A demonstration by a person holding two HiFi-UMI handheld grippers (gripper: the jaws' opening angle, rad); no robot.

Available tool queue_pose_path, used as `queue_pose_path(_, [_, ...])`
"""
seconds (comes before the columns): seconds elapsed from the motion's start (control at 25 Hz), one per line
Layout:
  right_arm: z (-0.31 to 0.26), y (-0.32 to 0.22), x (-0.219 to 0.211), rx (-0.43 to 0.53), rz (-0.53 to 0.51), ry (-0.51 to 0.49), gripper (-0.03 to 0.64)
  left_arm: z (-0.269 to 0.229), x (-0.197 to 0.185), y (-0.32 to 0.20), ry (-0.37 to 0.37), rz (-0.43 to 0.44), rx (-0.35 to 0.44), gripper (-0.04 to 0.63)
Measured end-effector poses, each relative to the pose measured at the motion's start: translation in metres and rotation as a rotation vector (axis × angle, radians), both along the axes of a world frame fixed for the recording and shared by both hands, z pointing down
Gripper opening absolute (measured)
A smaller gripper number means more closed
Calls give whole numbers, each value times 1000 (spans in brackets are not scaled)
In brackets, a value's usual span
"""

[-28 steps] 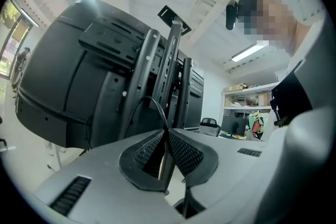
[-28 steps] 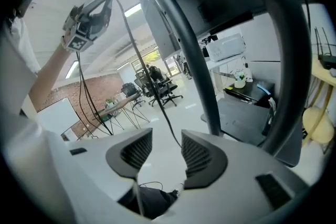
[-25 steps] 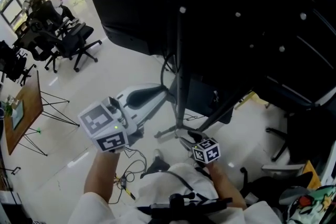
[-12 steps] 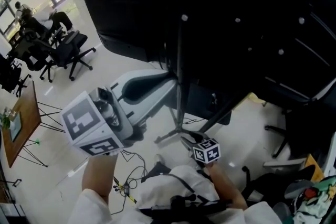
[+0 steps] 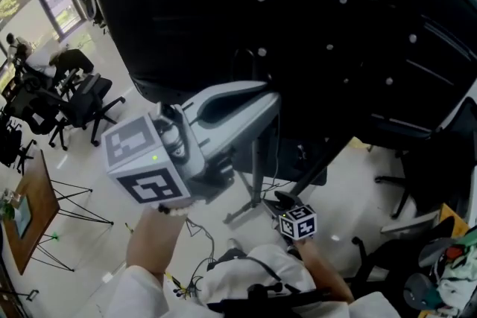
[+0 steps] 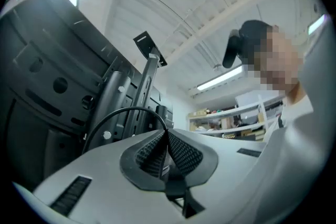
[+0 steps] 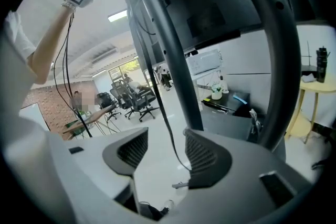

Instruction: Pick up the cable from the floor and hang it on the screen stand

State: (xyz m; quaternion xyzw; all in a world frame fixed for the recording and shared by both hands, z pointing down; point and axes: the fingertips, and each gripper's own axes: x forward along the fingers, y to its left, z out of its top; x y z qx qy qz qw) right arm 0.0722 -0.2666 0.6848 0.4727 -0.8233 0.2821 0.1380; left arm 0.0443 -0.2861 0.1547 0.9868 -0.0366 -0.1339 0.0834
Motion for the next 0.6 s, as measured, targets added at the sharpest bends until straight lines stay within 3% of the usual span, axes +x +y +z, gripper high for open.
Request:
queue_pose_path(0.08, [-7, -3, 3, 18, 50, 5, 251, -1, 0, -1, 50, 76, -66, 17])
queue_pose_path(0.28, [-16, -2, 19, 41, 198, 16, 251, -11, 1, 1, 70, 186, -80, 17])
queue_pose_path(0.6, [2, 6, 43, 34, 348, 61, 276, -51, 5, 11, 76, 258, 12, 17])
